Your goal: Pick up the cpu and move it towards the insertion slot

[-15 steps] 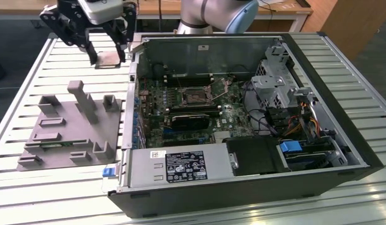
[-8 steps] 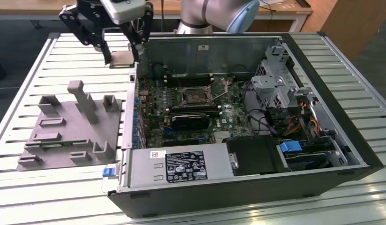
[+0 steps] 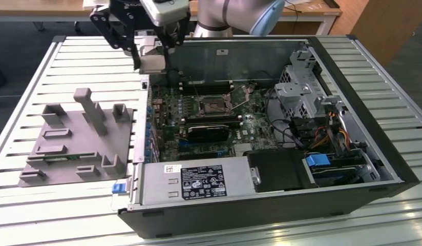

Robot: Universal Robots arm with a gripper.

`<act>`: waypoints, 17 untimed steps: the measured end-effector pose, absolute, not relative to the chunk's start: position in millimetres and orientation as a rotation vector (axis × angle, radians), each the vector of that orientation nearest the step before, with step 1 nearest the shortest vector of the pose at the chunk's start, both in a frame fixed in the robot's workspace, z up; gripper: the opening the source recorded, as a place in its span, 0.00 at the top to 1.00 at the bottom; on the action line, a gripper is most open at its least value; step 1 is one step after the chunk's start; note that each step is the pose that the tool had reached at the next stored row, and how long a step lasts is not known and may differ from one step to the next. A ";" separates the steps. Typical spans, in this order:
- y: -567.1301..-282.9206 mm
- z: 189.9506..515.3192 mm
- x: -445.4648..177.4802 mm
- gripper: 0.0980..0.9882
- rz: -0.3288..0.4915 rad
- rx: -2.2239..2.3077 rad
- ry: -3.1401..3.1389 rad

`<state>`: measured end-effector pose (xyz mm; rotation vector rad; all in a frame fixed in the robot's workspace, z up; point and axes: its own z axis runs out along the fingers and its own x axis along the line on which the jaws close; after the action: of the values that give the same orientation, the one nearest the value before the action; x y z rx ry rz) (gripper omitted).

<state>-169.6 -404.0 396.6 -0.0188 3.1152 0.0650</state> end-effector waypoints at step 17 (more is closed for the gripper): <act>-403.4 396.0 -93.5 0.50 0.066 -0.019 3.128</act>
<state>-93.5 -403.4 396.0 -0.0186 3.1283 0.0656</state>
